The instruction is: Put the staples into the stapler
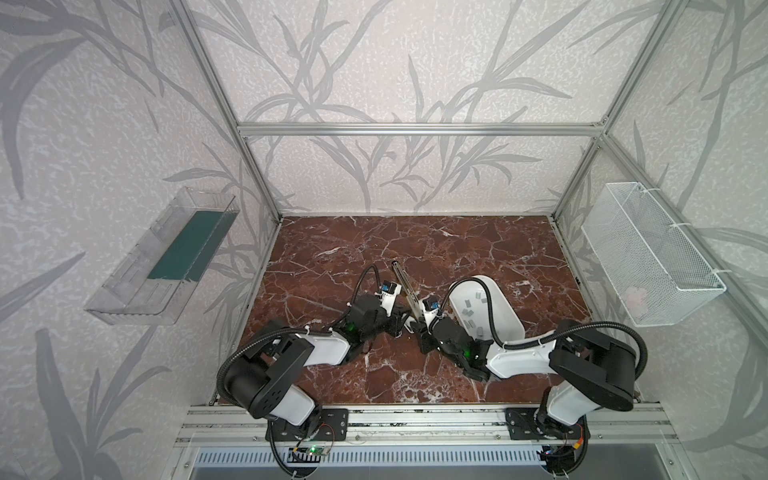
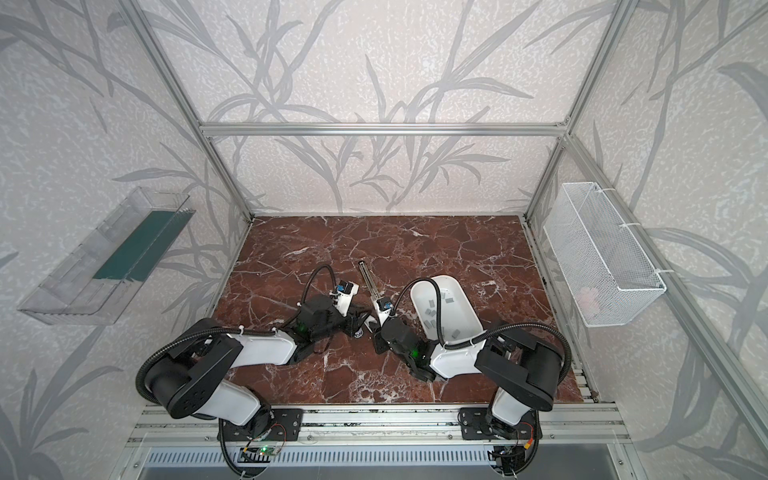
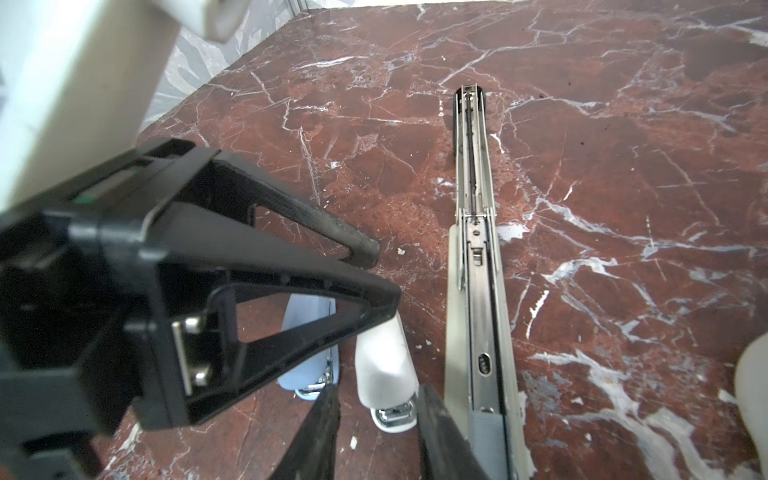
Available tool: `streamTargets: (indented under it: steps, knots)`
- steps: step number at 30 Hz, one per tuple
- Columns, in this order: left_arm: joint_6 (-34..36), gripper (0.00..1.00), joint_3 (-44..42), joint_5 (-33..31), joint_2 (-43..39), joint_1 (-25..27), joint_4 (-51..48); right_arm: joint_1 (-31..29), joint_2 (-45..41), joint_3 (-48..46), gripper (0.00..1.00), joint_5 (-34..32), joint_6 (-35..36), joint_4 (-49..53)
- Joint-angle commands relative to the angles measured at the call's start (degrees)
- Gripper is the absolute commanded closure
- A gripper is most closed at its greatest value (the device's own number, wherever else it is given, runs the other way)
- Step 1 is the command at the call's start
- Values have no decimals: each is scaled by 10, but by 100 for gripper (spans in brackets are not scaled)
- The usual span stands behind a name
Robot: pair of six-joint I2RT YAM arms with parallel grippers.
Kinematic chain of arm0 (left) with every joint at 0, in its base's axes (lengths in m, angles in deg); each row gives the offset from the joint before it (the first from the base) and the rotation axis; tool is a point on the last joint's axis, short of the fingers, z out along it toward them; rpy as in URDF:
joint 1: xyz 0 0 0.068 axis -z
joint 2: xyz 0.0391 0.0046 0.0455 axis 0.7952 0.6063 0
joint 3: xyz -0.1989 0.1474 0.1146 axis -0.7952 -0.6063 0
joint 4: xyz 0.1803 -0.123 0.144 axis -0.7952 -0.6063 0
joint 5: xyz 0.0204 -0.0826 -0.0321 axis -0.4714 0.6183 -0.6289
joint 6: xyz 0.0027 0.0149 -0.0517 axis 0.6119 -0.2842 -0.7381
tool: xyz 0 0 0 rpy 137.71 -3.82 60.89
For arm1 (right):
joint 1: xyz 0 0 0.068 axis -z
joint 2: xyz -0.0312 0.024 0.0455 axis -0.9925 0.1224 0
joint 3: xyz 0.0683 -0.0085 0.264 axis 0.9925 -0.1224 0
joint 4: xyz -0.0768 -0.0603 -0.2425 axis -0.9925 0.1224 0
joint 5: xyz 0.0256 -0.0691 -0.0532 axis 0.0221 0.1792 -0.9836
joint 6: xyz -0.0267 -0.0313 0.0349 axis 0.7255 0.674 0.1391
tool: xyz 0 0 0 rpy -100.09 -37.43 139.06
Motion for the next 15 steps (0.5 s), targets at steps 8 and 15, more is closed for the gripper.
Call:
streamTargets:
  steps: [8, 15]
  knots:
    - [30, 65, -13, -66, -29, 1, -38, 1, 50, 52, 71, -8, 19, 32]
    - [29, 67, -9, -59, -16, 1, -34, 1, 72, 58, 73, -7, 16, 35]
